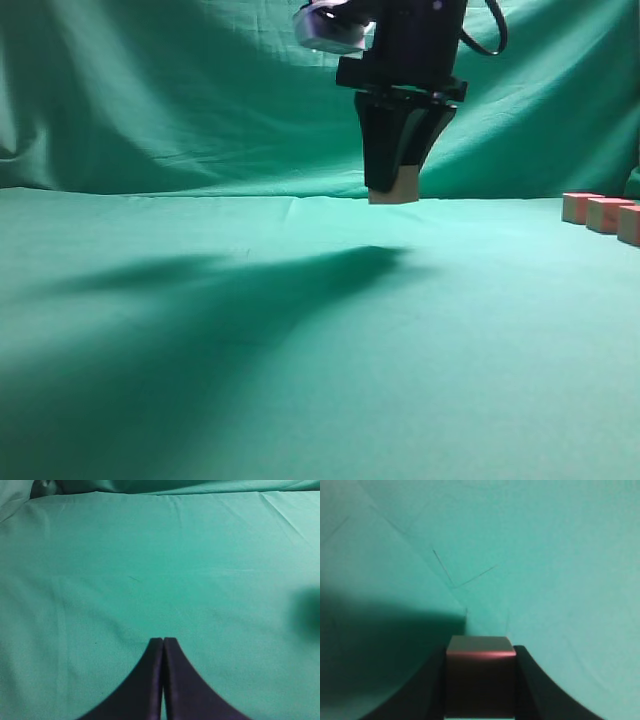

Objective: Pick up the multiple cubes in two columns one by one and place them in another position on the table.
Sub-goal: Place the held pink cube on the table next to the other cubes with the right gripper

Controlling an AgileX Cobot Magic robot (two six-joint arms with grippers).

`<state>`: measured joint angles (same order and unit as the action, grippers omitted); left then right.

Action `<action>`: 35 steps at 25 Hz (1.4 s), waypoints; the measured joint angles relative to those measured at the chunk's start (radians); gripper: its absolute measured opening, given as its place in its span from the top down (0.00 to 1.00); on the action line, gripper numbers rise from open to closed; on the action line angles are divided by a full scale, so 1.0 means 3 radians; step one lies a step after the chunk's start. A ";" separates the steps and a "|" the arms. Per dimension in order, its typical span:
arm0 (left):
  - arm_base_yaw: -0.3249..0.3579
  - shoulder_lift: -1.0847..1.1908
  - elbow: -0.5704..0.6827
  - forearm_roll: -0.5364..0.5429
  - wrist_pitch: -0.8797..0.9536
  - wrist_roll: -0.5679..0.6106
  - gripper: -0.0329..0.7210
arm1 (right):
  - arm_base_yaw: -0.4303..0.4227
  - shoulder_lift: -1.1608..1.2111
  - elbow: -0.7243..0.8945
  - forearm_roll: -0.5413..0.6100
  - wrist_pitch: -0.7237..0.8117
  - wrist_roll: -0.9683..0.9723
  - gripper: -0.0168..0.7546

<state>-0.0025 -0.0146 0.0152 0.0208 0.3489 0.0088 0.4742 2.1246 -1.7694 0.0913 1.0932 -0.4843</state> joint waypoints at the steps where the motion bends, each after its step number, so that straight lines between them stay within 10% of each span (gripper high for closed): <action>1: 0.0000 0.0000 0.0000 0.0000 0.0000 0.0000 0.96 | 0.0000 0.0015 -0.0003 -0.0013 -0.0023 0.0000 0.65; 35: 0.0000 0.0000 0.0000 0.0000 0.0000 0.0000 0.96 | 0.0000 0.0209 -0.0003 0.0030 -0.0147 0.0705 0.65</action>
<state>-0.0025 -0.0146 0.0152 0.0208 0.3489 0.0088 0.4742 2.1873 -1.7702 0.1003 1.0491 -0.2729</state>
